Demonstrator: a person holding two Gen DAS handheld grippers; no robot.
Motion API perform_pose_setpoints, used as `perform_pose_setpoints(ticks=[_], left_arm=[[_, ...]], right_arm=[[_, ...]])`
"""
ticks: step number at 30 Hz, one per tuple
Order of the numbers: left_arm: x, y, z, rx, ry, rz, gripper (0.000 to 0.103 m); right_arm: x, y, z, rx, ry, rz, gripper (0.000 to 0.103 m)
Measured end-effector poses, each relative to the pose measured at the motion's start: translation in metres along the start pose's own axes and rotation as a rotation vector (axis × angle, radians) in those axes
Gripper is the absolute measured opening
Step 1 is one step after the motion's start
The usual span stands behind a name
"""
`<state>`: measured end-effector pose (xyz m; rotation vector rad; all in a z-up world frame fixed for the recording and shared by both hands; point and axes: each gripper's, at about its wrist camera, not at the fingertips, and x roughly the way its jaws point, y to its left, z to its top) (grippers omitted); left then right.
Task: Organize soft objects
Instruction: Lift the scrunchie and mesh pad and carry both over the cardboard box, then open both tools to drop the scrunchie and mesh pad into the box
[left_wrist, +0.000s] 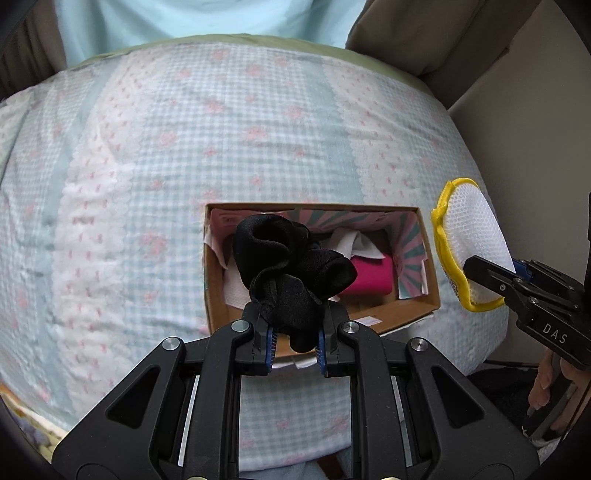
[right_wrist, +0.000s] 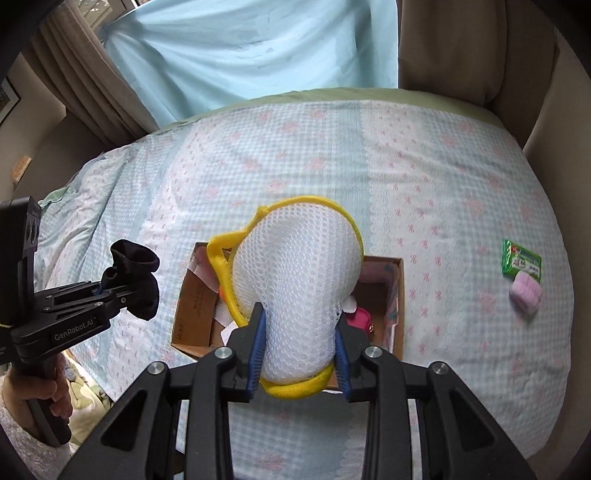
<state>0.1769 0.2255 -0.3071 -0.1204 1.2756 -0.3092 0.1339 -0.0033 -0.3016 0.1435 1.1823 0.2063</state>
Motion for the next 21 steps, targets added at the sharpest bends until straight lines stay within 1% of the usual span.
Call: perform_pose_setpoints(ticks=[3,6,9,11,13,17,19,20,21], left_arm=[[0.023,0.010,-0.002,-0.011,0.050,-0.009,0.014],[0.049,0.016,-0.002,-0.019,0.093,-0.011,0.014],[0.075,0.018,-0.004,-0.009,0.137,0.004,0.014],[0.088,0.019,-0.004,-0.009,0.159,0.000,0.014],[0.098,0.017,-0.004,0.012,0.174,0.003,0.014],[0.113,0.009,-0.003,0.060,0.201,0.016,0.014],[0.118,0.005,-0.003,0.085,0.218,0.012,0.014],[0.121,0.002,-0.003,0.100,0.223,0.027,0.018],[0.123,-0.001,-0.003,0.117,0.226,0.044,0.034]], right_arm=[[0.023,0.011,-0.006,0.045,0.041,-0.017,0.030],[0.046,0.021,-0.008,0.054,0.072,-0.036,0.030],[0.071,0.024,-0.005,0.065,0.100,-0.049,0.030],[0.089,0.022,-0.004,0.083,0.131,-0.054,0.030],[0.103,0.019,-0.003,0.100,0.159,-0.064,0.030],[0.119,0.013,-0.001,0.145,0.195,-0.049,0.030],[0.124,0.011,0.000,0.155,0.203,-0.037,0.033],[0.126,0.010,0.001,0.156,0.206,-0.032,0.037],[0.129,0.009,0.002,0.157,0.215,-0.028,0.041]])
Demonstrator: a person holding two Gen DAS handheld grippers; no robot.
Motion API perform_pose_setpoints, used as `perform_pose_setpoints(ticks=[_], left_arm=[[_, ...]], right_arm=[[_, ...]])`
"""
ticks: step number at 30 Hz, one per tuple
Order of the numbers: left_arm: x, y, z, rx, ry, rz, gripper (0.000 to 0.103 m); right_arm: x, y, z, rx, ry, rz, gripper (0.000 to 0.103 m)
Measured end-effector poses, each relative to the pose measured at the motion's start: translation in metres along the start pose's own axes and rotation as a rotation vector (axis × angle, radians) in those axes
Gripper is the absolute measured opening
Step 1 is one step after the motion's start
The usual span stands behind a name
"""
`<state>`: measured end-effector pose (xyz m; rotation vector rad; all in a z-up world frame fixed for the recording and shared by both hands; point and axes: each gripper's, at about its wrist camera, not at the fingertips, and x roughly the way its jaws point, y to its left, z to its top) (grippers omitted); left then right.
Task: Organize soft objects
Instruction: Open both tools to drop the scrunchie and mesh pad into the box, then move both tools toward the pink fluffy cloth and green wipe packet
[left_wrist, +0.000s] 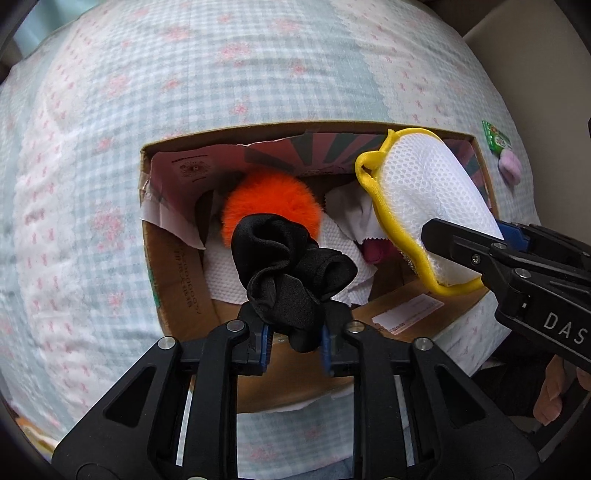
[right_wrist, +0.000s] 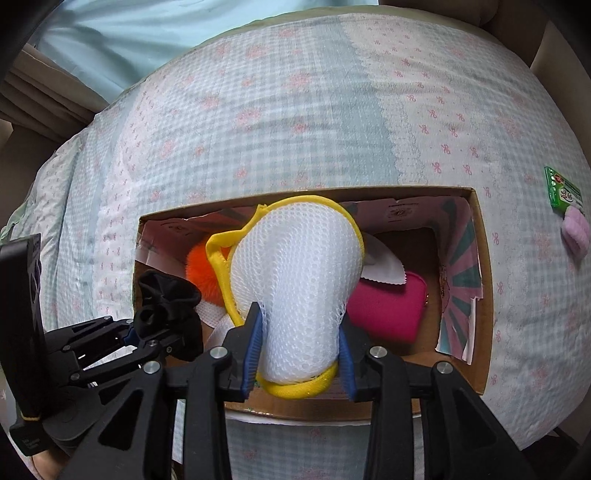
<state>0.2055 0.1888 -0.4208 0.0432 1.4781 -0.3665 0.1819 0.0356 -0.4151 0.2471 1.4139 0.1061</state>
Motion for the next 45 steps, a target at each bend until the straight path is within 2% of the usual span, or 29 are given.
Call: perform_pose_setpoints(ticks=[1,2,3,4,5,10,16,22,25,35,40,45], left_arm=[[0.001,-0.003,0.000,0.013,-0.005,0.010,0.069],[0.001,-0.005,0.000,0.020,-0.008,0.004,0.094],[0.001,-0.006,-0.001,0.022,-0.011,-0.007,0.103],[0.001,-0.006,-0.001,0.021,-0.006,-0.015,0.103],[0.001,-0.007,-0.002,0.021,-0.001,-0.020,0.103],[0.001,-0.011,-0.012,0.023,0.009,-0.012,0.103],[-0.006,-0.015,-0.022,0.013,0.010,0.001,0.103],[-0.034,-0.020,-0.032,0.003,-0.039,0.017,0.103],[-0.055,-0.022,-0.037,-0.010,-0.075,0.021,0.103],[-0.146,-0.047,-0.054,-0.022,-0.208,0.019,0.103],[-0.175,-0.068,-0.042,0.019,-0.250,-0.011,0.103],[-0.196,-0.107,-0.023,0.084,-0.290,-0.039,0.103]], right_arm=[[0.002,-0.002,0.001,0.004,0.007,0.004,0.046],[0.004,-0.003,0.003,0.012,0.011,0.008,0.059],[0.006,-0.004,0.003,0.016,0.015,0.012,0.068],[0.007,-0.007,0.004,0.019,0.013,0.007,0.089],[0.009,-0.009,0.003,0.020,0.006,-0.004,0.103],[0.010,-0.023,-0.004,0.022,0.013,-0.011,0.103],[-0.003,-0.026,-0.014,0.012,-0.028,0.006,0.103],[-0.032,-0.019,-0.021,-0.011,-0.119,0.005,0.103],[-0.050,-0.016,-0.025,-0.018,-0.138,0.009,0.103],[-0.150,-0.014,-0.047,-0.074,-0.260,-0.037,0.103],[-0.206,-0.030,-0.052,-0.056,-0.325,-0.102,0.103],[-0.257,-0.058,-0.055,-0.023,-0.391,-0.157,0.103]])
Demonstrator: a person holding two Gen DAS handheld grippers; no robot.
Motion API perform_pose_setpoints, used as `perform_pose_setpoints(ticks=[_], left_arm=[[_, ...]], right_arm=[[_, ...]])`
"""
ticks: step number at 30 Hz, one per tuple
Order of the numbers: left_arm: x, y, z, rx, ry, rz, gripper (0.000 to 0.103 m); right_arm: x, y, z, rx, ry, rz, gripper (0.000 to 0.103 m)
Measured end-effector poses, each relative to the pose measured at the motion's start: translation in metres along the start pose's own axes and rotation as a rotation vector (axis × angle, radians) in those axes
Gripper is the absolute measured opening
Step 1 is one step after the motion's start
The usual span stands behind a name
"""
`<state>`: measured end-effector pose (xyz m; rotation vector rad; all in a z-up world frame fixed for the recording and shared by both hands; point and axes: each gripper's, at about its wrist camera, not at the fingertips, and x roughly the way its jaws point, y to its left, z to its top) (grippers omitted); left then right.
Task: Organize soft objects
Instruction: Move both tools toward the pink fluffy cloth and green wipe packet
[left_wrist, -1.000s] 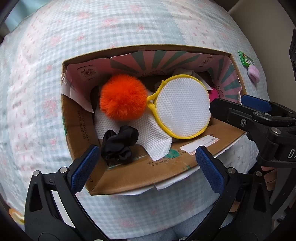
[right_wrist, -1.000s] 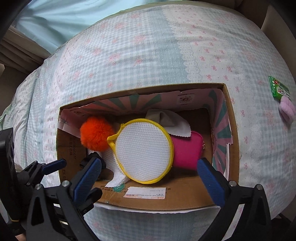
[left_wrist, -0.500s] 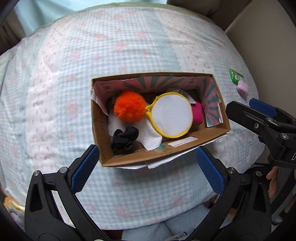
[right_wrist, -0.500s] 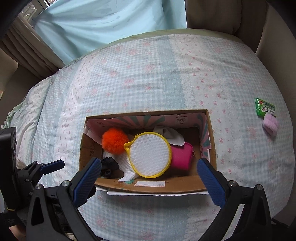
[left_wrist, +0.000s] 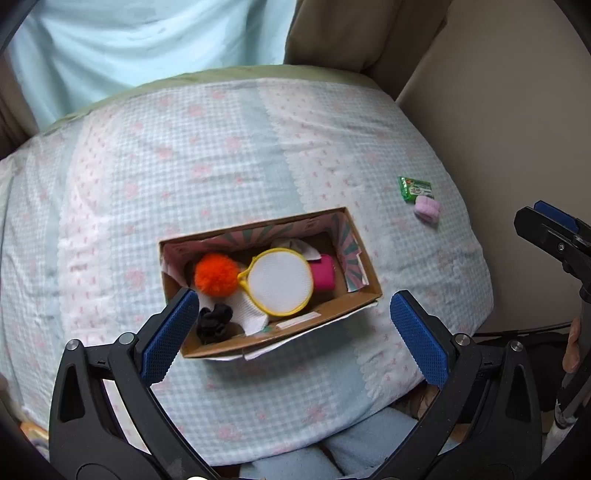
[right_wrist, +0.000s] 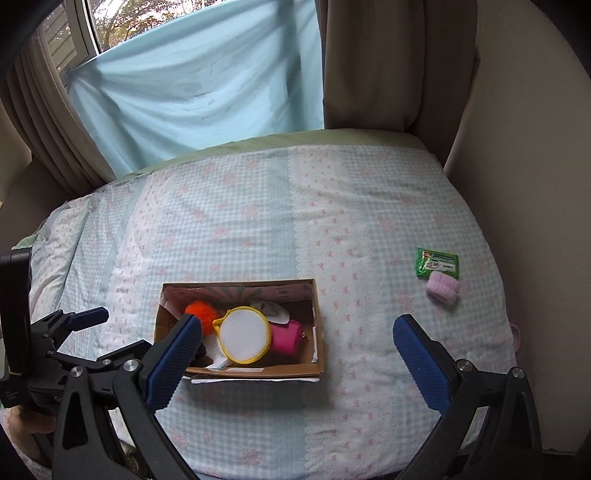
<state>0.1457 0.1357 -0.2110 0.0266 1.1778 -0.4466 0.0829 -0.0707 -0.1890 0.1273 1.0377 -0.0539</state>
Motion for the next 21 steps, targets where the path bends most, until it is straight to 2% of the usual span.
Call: perform_pose_setpoints(ticks=[6,11,15,21], left_arm=[[-0.011,-0.056,0.030,0.063,-0.065,-0.004,0.103],[-0.008,-0.109,0.045,0.101,-0.115,0.017,0.103],[0.012,-0.156,0.057,0.058,-0.135,0.023,0.103],[0.059,-0.226,0.078,0.031,-0.110,0.053,0.103]], right_arm=[[-0.037,-0.062,0.017,0.012,-0.033,-0.037,0.103],[-0.049,-0.122,0.033,-0.068,-0.073,-0.095,0.103],[-0.043,-0.181,0.052,-0.111,-0.098,-0.086,0.103],[-0.006,-0.264,0.086,-0.182,-0.094,-0.019,0.103]])
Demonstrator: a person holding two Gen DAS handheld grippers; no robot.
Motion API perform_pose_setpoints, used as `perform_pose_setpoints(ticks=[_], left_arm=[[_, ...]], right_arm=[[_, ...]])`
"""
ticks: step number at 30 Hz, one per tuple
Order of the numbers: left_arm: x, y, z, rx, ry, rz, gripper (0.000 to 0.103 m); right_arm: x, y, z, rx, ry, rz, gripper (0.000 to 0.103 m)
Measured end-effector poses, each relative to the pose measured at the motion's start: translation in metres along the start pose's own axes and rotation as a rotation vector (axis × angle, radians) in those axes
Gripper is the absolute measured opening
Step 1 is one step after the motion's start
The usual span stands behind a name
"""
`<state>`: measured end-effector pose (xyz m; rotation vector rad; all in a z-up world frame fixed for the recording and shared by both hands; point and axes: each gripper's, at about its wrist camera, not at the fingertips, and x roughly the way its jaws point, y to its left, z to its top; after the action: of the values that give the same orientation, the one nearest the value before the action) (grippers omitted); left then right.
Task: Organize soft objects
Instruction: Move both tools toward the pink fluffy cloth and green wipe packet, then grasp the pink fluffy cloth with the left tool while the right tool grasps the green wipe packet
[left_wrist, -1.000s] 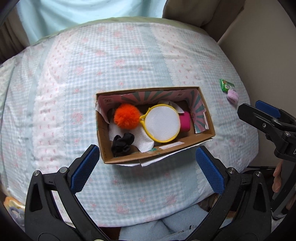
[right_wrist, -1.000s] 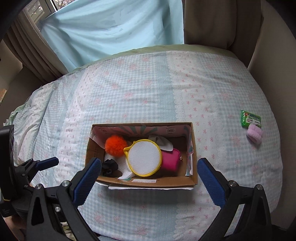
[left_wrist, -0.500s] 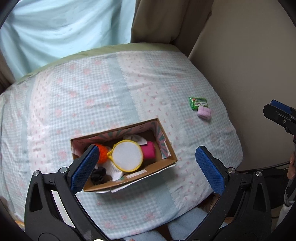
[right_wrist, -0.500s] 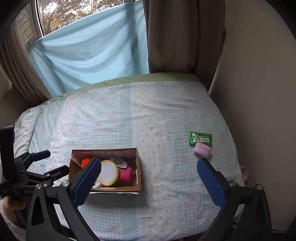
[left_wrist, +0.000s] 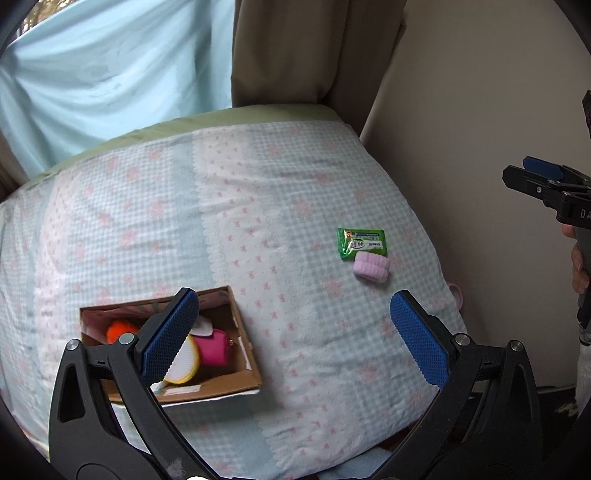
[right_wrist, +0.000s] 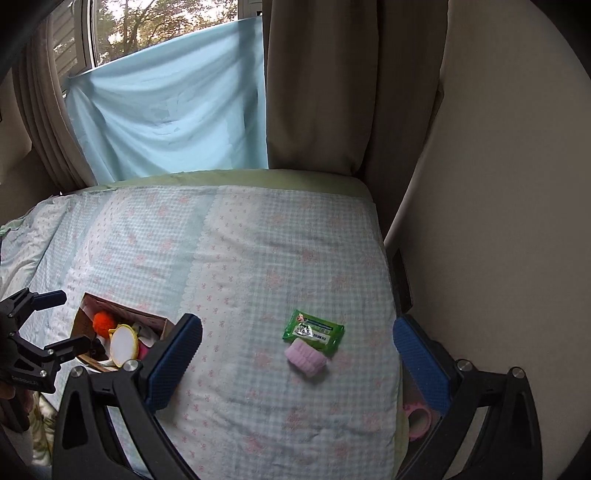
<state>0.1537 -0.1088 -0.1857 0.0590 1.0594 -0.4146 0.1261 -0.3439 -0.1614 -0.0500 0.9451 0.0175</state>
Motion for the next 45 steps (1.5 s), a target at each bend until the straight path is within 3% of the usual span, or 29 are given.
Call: perform_pose_setpoints(ticks=[5,12,18,25,29,36,42,44,45], left_arm=[[0.034,-0.046,0.011,0.003,0.040,-0.017,0.103],[0.108,-0.096,0.011,0.066,0.117,-0.050,0.103],[0.193,-0.131,0.004,0.125,0.136,-0.100,0.103],[0.291,-0.156,-0.025,0.201,0.138,-0.093,0.103],[0.342,-0.162,-0.044,0.219,0.183,-0.067,0.103],[0.375,-0.165,-0.046,0.235,0.187,-0.041,0.103],[0.394,-0.167,-0.037,0.239,0.205,-0.069,0.103],[0.398,-0.168,-0.036,0.238,0.207,-0.070,0.099],[0.399,-0.168,-0.036,0.235,0.209,-0.072,0.092]], right_arm=[[0.043,-0.046,0.010,-0.080,0.037,0.076,0.103],[0.111,-0.075,0.004,-0.182,0.091,0.117,0.103],[0.182,-0.089,-0.013,-0.351,0.167,0.174,0.103],[0.282,-0.088,-0.047,-0.596,0.271,0.276,0.103],[0.325,-0.083,-0.069,-0.681,0.318,0.334,0.103],[0.363,-0.067,-0.092,-0.838,0.381,0.371,0.103],[0.380,-0.051,-0.097,-0.898,0.412,0.420,0.103],[0.384,-0.046,-0.098,-0.904,0.413,0.436,0.097],[0.385,-0.043,-0.100,-0.910,0.416,0.447,0.096]])
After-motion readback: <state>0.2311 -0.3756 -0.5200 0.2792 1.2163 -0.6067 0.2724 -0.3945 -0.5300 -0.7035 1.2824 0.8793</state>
